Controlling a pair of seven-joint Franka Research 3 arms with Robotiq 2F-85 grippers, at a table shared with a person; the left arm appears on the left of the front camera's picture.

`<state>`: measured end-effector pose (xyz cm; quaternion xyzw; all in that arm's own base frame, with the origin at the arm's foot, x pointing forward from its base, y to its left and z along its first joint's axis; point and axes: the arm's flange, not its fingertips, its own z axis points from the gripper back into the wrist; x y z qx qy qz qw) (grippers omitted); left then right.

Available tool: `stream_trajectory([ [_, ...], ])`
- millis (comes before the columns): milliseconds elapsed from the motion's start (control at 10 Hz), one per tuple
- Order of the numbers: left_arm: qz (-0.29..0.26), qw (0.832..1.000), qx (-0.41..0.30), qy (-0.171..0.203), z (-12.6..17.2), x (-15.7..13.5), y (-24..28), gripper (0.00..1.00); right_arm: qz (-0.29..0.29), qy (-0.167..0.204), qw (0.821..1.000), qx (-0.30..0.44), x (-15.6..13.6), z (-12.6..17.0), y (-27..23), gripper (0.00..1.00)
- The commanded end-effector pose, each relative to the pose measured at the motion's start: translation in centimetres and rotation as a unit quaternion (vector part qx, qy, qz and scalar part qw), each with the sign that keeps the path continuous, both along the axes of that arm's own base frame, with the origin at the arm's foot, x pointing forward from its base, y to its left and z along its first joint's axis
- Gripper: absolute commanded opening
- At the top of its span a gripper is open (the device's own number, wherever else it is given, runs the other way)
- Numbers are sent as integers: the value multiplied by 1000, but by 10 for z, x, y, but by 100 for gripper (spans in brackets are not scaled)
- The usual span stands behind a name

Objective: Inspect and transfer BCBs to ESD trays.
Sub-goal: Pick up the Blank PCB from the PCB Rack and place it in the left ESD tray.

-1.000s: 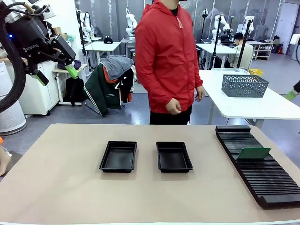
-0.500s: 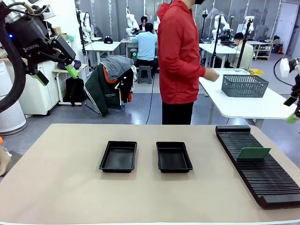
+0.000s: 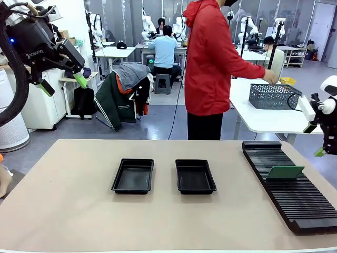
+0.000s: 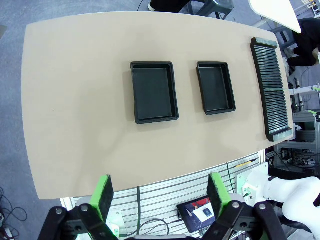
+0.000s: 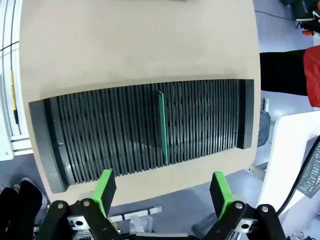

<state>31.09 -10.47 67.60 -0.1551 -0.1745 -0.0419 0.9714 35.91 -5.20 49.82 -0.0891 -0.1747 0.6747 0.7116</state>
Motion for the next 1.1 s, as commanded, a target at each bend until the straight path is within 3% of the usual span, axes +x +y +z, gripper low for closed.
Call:
stream_trajectory([
  [0,1,1000,-2,1,0,0,0,100,14,-7,1000,-21,11,-26,3,100],
  [1000,1,1000,-2,1,0,0,0,100,19,32,999,-27,64,-113,1,100],
])
